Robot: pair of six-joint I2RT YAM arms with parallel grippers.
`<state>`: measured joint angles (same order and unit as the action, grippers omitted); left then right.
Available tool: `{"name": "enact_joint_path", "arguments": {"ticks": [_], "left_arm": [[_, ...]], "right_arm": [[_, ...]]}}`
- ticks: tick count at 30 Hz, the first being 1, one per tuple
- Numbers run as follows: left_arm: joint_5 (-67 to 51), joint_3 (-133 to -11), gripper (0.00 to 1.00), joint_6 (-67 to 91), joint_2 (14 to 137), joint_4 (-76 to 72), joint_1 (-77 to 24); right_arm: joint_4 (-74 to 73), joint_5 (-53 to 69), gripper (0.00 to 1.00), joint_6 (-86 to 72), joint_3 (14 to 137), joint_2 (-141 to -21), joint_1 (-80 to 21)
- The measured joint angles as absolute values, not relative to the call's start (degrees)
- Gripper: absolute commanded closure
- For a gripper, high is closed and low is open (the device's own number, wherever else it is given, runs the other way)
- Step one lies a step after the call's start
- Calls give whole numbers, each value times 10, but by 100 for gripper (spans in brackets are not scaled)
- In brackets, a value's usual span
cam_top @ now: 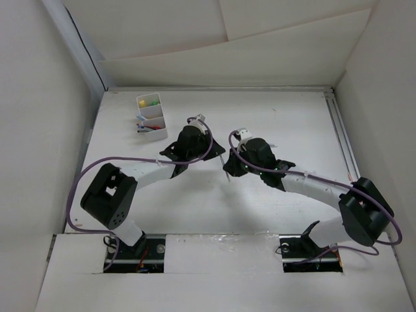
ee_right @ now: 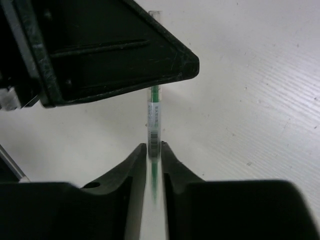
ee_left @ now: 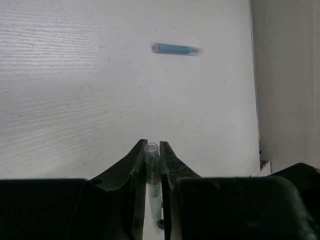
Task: Sort the stationery into containers
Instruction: Place the pen in the storage box.
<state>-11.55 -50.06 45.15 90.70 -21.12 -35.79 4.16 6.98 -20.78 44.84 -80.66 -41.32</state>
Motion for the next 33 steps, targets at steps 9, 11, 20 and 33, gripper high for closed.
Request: {"name": "enact_joint_path", "arguments": {"ticks": [9, 11, 20, 33], "left_arm": [[-69, -508, 100, 449, 890, -182, -336], [-42, -520, 100, 445, 878, -163, -326], [165, -610, 100, 416, 814, -114, -310], [394, -703, 100, 392, 899, -87, -151]], "right_arm": [[45, 59, 36, -209, 401, -694, -400], [46, 54, 35, -213, 384, -653, -388], [51, 27, 34, -235, 342, -548, -340], [47, 24, 34, -244, 337, -536, -329]]}}
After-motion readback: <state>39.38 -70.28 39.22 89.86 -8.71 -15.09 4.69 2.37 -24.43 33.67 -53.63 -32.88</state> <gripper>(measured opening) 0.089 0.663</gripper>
